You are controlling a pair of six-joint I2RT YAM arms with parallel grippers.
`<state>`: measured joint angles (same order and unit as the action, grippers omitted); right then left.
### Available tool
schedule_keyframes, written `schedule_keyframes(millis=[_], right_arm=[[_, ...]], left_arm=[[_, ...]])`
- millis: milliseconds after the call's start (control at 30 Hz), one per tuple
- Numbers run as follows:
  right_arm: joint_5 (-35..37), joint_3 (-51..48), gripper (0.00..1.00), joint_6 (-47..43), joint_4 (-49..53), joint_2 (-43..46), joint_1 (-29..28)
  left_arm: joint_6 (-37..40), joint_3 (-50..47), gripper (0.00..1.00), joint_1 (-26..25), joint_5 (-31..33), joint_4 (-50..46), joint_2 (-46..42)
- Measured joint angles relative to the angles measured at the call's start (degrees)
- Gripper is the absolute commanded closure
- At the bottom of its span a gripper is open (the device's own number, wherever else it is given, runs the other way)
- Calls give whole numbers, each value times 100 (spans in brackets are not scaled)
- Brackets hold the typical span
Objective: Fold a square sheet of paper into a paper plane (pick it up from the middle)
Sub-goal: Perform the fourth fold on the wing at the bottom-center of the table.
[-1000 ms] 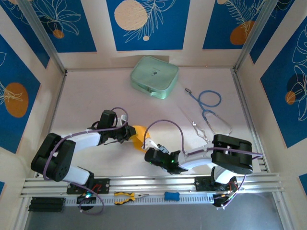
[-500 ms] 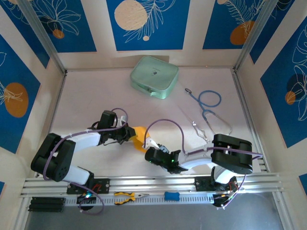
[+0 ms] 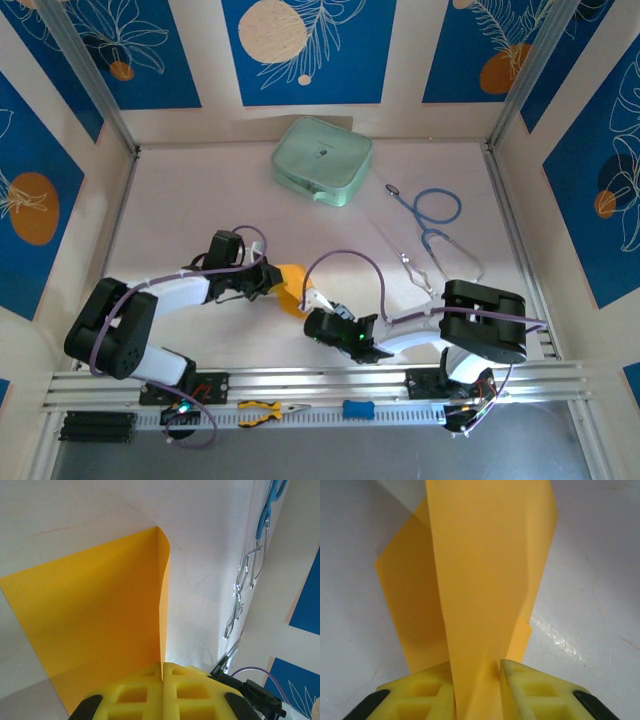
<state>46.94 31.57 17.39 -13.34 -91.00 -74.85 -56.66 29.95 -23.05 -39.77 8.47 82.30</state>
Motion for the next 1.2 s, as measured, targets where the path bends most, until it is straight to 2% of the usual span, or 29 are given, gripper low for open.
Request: schedule_keyframes(millis=[133,367,767,933,1100,1200], right_arm=[[-4,-26,77,-22,-31,2,0],[-68,-52,74,-42,-195,2,0],[-87,-52,82,-76,-251,2,22],[-111,-52,88,-35,-254,2,26],[-304,-55,89,107,-260,2,116],[-520,-59,89,249,-304,2,227]], left_arm=[[0,0,94,0,0,0,0],[0,0,94,0,0,0,0],[0,0,94,0,2,-2,-2],[-2,0,80,-2,24,-17,-24],[79,4,51,-2,286,-339,-404],[170,37,46,-2,503,-605,-737]])
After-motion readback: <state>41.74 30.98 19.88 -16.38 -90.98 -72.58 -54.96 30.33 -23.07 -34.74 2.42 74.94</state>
